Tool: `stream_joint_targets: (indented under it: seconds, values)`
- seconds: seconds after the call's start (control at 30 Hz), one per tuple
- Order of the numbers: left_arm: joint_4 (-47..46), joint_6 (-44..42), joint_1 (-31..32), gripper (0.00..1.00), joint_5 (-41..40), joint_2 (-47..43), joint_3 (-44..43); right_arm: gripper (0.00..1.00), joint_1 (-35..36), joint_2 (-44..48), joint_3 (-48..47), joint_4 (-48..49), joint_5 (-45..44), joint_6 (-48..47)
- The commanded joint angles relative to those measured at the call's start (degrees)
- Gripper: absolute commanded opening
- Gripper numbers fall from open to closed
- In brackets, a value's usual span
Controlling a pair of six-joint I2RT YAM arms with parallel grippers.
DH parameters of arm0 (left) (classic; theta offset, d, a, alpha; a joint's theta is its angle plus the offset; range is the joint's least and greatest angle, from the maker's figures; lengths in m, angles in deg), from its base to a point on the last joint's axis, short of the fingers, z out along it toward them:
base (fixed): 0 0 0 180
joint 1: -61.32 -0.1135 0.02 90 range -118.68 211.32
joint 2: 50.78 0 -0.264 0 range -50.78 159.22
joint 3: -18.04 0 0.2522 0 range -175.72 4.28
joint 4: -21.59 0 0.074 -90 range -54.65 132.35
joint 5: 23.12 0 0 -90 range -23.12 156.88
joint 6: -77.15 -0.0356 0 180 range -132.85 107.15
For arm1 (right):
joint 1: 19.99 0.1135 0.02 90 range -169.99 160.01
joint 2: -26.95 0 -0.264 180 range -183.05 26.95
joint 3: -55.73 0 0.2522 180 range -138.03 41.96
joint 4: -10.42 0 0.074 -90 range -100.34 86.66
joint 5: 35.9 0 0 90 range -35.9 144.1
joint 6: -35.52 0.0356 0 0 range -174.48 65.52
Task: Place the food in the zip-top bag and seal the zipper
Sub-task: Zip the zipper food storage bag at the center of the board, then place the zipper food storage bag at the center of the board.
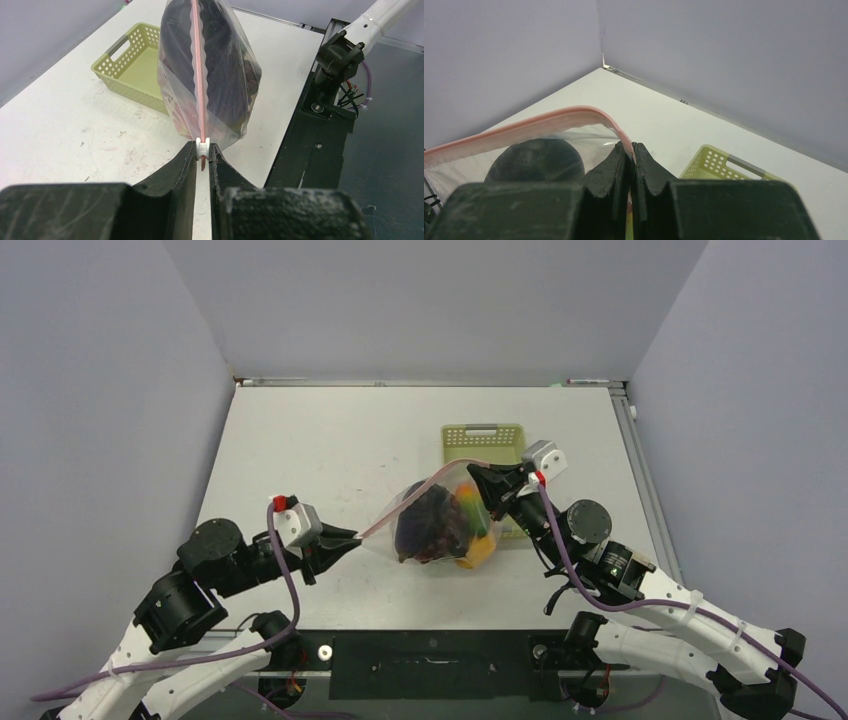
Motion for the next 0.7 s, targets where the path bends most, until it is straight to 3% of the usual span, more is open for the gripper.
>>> stream_joint_targets:
  seconds: [0.0,0.27,0.43,0.57,0.67]
  values:
    - [1.5,1.1,-0.1,0.00,-0.7,-1.5,0.0,0.05,-0.5,2.1,-1.2,8.6,-6.5,-0.1]
    - [2.5,1.3,-0.1,0.00,-1.6,-2.2,0.0,0.05,-0.6,1.9,-1.5,8.3,-6.4,0.0]
    - [1.0,1.3,-0.1,0.20,-1.3,-1.6,0.1,0.05,-0.6,1.2,-1.8,7.9,-4.6,0.3]
    - [-0.2,1.3,-0.1,0.49,-2.0,-0.3,-0.2,0.05,-0.5,0.0,-2.5,7.2,-1.1,0.7]
    - [-1.3,0.9,-0.1,0.62,-4.4,0.1,-0.4,0.05,-0.5,-1.3,-3.4,6.0,1.3,0.7]
